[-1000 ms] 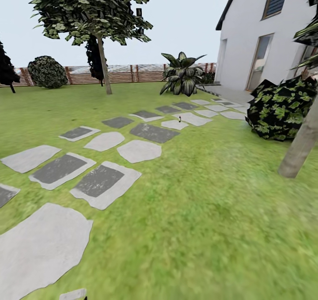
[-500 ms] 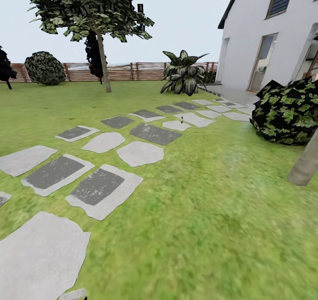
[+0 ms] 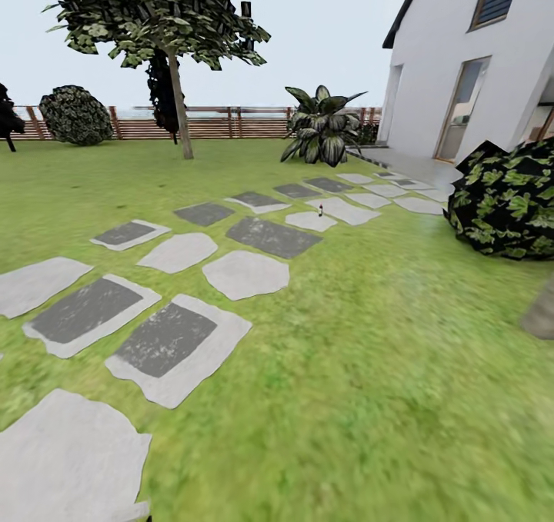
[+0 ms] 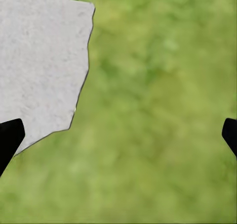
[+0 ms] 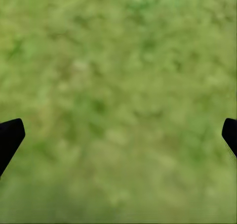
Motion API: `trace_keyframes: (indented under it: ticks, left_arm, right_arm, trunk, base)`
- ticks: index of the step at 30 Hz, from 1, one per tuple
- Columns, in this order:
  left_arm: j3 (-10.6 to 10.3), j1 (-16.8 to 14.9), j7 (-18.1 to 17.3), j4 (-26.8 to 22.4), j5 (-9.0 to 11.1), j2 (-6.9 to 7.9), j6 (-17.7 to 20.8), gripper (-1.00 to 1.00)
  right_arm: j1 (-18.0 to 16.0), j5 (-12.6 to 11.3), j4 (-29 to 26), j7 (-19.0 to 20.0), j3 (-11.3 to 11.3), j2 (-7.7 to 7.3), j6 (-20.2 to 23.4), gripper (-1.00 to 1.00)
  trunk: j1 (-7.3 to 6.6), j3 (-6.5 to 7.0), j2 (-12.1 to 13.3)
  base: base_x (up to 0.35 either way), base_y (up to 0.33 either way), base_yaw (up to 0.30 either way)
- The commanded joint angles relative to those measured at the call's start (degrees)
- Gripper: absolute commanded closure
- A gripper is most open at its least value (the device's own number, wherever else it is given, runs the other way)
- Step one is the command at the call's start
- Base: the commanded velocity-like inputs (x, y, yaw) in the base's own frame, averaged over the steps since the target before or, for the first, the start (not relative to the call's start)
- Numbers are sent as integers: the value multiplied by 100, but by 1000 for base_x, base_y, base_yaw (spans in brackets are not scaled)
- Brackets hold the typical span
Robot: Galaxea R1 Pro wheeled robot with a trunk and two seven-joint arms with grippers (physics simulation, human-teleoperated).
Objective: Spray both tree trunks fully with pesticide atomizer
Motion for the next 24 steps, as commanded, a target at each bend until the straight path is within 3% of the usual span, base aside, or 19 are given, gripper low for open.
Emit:
trace_keyframes:
  ticks: [1,24]
  left_arm:
    - [0,0,0,0,0,0,0,-100]
    - [0,1,0,0,0,1,0,-100]
  right_arm:
    - [-2,0,0,2,0,0,0,-100]
    - [-2,0,0,0,0,1,0,-100]
  trunk:
    - [0,0,0]
    - [0,0,0]
  base:
    - [338,71,0]
    - [338,7,0]
